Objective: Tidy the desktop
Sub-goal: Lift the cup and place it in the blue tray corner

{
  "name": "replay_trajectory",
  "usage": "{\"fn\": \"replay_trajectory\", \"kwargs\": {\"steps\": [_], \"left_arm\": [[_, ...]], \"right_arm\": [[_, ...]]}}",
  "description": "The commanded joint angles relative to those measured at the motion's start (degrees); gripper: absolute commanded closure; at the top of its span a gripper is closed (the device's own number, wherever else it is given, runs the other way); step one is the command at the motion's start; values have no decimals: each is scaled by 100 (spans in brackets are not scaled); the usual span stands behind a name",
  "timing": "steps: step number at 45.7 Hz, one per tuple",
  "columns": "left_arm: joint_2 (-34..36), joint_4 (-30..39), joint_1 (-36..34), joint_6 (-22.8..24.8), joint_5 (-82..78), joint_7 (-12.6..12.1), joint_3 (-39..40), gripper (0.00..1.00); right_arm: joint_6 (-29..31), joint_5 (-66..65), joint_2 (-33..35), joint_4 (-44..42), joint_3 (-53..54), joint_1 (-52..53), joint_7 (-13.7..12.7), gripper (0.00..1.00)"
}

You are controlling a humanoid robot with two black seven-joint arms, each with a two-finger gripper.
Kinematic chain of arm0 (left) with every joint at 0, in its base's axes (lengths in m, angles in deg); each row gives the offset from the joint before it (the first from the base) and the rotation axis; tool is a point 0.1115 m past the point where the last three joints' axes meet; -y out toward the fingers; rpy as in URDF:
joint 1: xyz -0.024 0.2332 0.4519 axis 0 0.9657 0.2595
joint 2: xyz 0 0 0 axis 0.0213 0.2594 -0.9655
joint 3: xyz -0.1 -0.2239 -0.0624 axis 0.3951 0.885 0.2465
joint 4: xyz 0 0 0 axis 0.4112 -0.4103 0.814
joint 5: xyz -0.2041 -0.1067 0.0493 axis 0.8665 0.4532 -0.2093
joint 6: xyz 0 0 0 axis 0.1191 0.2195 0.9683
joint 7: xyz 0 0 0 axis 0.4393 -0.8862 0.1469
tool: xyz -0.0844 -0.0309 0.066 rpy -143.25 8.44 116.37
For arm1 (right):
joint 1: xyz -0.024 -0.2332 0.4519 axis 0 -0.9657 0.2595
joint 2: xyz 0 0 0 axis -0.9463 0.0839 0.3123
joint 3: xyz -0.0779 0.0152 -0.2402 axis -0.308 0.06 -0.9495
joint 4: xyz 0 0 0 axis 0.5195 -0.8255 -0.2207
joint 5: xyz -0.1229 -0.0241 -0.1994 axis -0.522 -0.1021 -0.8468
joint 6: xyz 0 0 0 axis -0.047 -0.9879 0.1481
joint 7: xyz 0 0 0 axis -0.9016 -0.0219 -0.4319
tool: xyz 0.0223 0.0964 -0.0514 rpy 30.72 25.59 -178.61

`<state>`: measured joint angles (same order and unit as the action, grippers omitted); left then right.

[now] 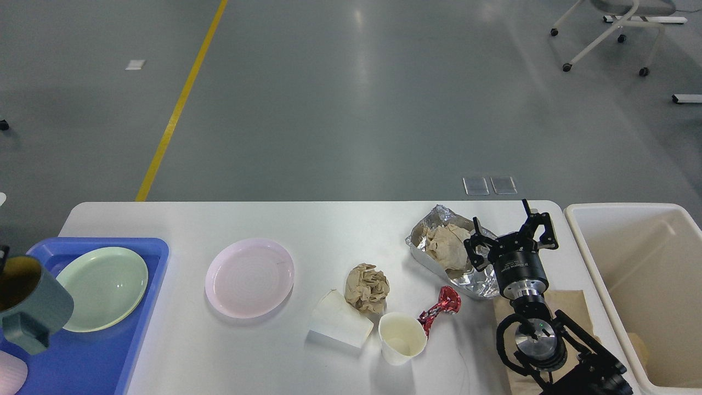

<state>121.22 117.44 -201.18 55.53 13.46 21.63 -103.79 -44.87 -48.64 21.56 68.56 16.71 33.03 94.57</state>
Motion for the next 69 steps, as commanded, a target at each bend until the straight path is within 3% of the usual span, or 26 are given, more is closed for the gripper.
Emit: {"fn": "replay_trajectory", "kwargs": {"steps": [1,9,19,29,61,65,69], "left_arm": [[79,-362,1350,-483,-151,9,757,100],[-9,-767,2476,-1116,-204,96,1408,100],[-88,-802,2934,-1600,-221,202,1532,100],[-150,-802,3286,-1767,-529,474,1540,100],[-150,-917,3822,-1952,-722,483,1988,96],[-141,-926,3822,-1961,-722,413,1997,88],[-141,-926,3822,-1978,-670,395,1989,57]], "right_arm": [[0,5,-6,0,0,-1,0,0],[0,5,3,0,0,-1,0,0],[0,-4,-6,0,0,-1,0,0],[0,-4,-6,0,0,-1,0,0],[0,-4,-6,0,0,-1,0,0],[0,-4,-6,0,0,-1,0,0],[0,-4,-6,0,0,-1,0,0]]}}
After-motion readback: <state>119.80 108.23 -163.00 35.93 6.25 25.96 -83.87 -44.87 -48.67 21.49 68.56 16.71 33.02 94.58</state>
